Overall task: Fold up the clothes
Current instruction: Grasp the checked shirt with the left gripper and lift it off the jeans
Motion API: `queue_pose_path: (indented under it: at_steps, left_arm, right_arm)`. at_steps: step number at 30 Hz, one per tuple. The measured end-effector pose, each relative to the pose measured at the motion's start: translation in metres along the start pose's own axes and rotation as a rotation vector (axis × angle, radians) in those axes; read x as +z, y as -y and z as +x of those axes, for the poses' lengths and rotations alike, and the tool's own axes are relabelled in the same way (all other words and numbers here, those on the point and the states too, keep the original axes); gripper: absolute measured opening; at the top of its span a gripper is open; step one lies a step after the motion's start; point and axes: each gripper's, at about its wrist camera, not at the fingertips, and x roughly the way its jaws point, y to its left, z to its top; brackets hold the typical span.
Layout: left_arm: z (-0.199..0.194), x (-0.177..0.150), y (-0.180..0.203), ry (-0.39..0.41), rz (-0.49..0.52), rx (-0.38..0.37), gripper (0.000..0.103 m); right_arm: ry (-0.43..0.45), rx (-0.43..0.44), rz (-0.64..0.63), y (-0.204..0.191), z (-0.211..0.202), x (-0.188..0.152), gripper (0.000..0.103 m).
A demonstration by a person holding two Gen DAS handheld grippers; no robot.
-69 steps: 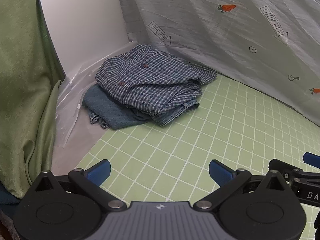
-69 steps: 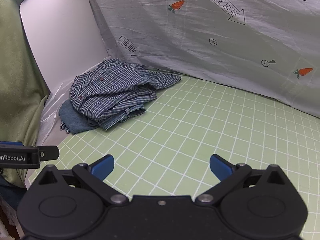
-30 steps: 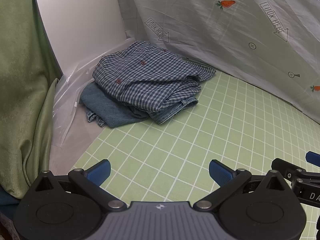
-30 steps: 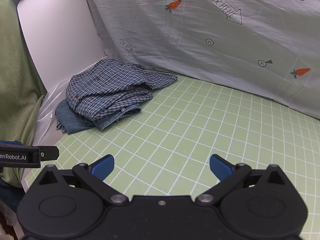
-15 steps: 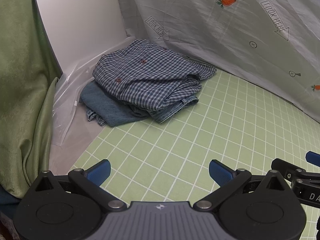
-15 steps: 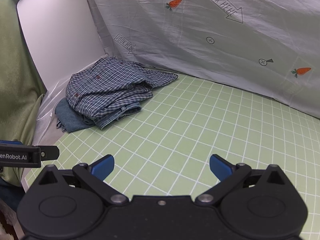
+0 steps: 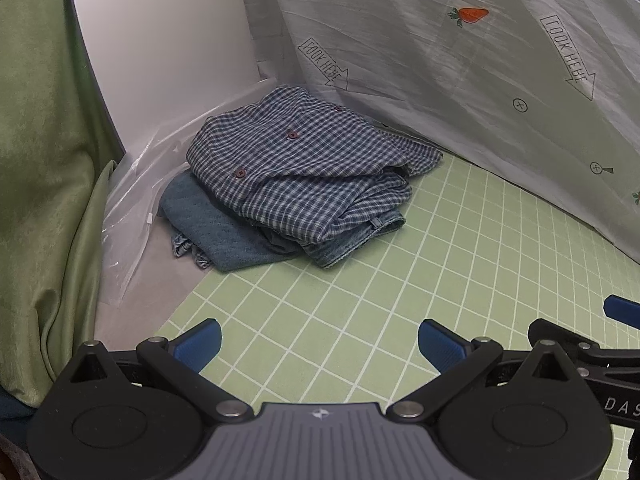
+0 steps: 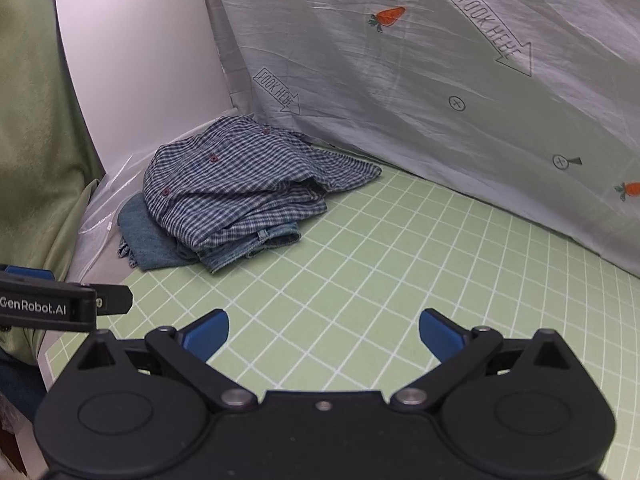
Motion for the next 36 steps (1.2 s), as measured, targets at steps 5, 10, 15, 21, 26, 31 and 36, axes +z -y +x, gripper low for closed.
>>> queue_pose_path:
  at_steps: [5,10,15,21,26,31,36]
  left_arm:
    - [0.022,0.029,-0.014,0.001,-0.029,0.002,0.103]
    - [0.060,0.071,-0.038,-0.008,-0.060,0.028,0.103]
    - [0.116,0.117,-0.065,-0.047,-0.099,0.042,0.102]
    - [0.194,0.154,-0.095,-0.119,-0.145,0.031,0.081]
    - [0.235,0.161,-0.109,-0.174,-0.242,-0.002,0.051]
    - [0.219,0.157,-0.109,-0.112,-0.251,-0.003,0.017]
    - [0.182,0.155,-0.099,-0.049,-0.191,-0.020,0.014]
  right_arm:
    - [0.016,-0.006,-0.008,-0.003,0.027,0.029,0.103]
    - [0.012,-0.021,-0.007,-0.008,0.069,0.062,0.102]
    - [-0.009,-0.021,0.034,-0.012,0.129,0.095,0.099]
    - [-0.045,0.020,0.124,-0.016,0.215,0.131,0.088]
    - [-0.060,0.082,0.161,-0.016,0.253,0.138,0.051]
    - [-0.027,0.141,0.124,-0.021,0.261,0.136,0.004]
    - [0.097,0.153,0.061,-0.018,0.200,0.128,0.003]
